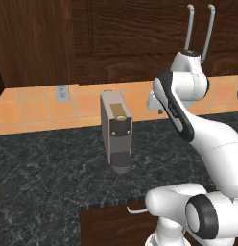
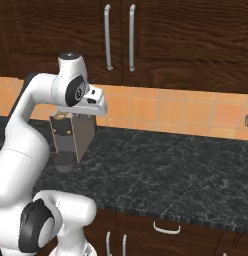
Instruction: Navigate to the range hood.
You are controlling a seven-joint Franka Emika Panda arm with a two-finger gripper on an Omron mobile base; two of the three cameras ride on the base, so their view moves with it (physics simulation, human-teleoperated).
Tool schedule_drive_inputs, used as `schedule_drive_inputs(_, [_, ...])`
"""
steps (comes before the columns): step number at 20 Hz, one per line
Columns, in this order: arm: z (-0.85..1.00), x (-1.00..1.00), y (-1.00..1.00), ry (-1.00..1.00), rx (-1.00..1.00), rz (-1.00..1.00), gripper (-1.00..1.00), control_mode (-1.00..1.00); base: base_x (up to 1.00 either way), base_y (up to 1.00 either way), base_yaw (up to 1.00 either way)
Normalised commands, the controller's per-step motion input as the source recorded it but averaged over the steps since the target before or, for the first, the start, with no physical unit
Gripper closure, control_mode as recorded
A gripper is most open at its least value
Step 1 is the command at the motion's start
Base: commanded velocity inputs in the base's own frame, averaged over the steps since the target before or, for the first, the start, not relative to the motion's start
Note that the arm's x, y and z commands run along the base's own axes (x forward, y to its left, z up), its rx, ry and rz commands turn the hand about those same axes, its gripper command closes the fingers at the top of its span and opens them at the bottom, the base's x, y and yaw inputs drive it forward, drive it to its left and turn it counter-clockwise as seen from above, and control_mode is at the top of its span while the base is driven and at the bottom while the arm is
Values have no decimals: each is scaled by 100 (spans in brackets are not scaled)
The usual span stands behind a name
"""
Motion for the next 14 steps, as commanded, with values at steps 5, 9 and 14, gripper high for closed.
schedule_drive_inputs(5, [0, -68, 0, -12, -2, 0, -100, -100, 0, 0, 0])
schedule_drive_inputs(9, [16, -100, 0, -39, -2, -1, -100, -100, 0, 0, 0])
schedule_drive_inputs(14, [44, -95, 0, -47, -4, -1, -100, -100, 0, 0, 0])
